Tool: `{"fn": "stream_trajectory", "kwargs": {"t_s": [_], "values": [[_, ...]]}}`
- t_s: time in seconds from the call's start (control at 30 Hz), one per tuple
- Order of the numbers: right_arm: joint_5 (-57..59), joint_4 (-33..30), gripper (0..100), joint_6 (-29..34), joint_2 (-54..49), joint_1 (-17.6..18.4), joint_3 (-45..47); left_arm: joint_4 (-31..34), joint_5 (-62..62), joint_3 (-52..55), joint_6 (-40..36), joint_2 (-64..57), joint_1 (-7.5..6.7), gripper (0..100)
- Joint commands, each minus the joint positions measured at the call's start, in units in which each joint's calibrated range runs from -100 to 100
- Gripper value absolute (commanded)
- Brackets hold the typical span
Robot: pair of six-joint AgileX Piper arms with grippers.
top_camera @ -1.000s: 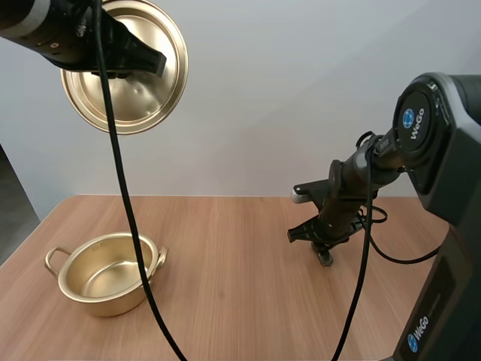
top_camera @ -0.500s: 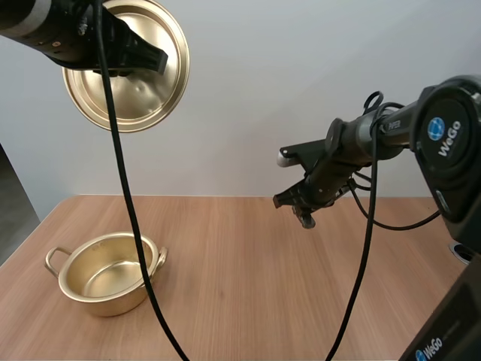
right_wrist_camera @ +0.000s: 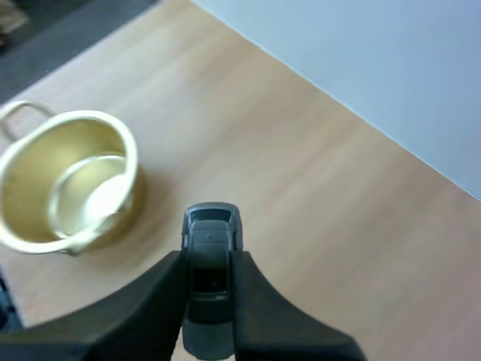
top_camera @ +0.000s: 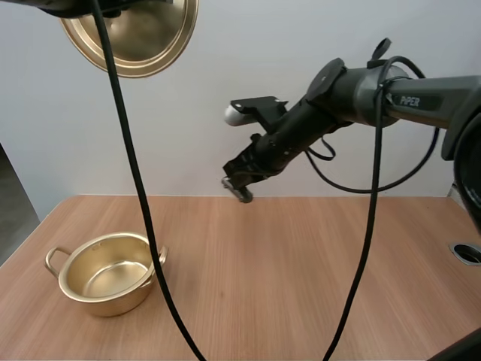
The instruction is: Open the pot, put the car inside, and close it
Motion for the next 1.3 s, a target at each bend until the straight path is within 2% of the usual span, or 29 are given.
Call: {"fn": "stream_trajectory", "kwargs": {"t_s": [0.0,0.17,0.23,0.4,0.57,0.73,0.97,1.0,1.03,1.07,1.13,1.17,1.27], "values": [[-3.6,21.7,0,-14.4,1.5,6.3,-0.5,0.1,-2.7,0.0,-0.9,-1.8,0.43,0],[-13.1,19.4,0,-15.2,7.5,13.6,-2.9,0.1,-16.0,0.0,-4.3,-6.1,0.79,0],[-15.2,17.9,0,-15.5,10.6,15.8,-4.8,0.6,-16.8,0.0,-4.3,-6.8,0.79,0],[-17.0,17.7,0,-15.6,18.4,18.7,-8.8,3.4,-13.9,0.0,-4.3,-6.9,0.87,0],[-18.4,14.9,0,-16.2,26.3,20.2,-10.0,3.4,-13.9,0.0,-4.3,-6.9,2.19,0],[-22.2,12.3,0,-16.2,31.7,20.2,-10.0,4.0,-13.7,0.0,-4.3,-6.9,2.20,0],[-26.8,11.8,0,-18.1,33.7,20.2,-10.0,5.1,-10.6,0.0,-3.5,-6.9,2.20,0],[-26.8,11.8,3,-18.1,34.0,20.2,-10.0,5.4,-10.1,0.0,-3.5,-6.9,2.20,0],[-26.8,11.8,15,-18.1,34.0,20.2,-10.0,5.7,-9.7,0.0,-3.5,-6.9,2.20,0],[-27.2,11.8,35,-18.1,34.0,20.2,-10.0,6.3,-9.7,0.0,-3.5,-6.9,2.20,0],[-28.4,11.8,81,-17.2,33.8,20.2,-10.0,7.3,-9.7,0.0,-3.5,-6.9,2.20,0],[-29.2,11.8,99,-16.7,33.7,20.2,-10.0,7.8,-9.7,0.0,-3.5,-6.9,2.20,0],[-29.4,10.7,100,-16.5,32.9,20.2,-10.0,10.9,-9.7,0.2,-3.5,-6.9,2.20,0]]}}
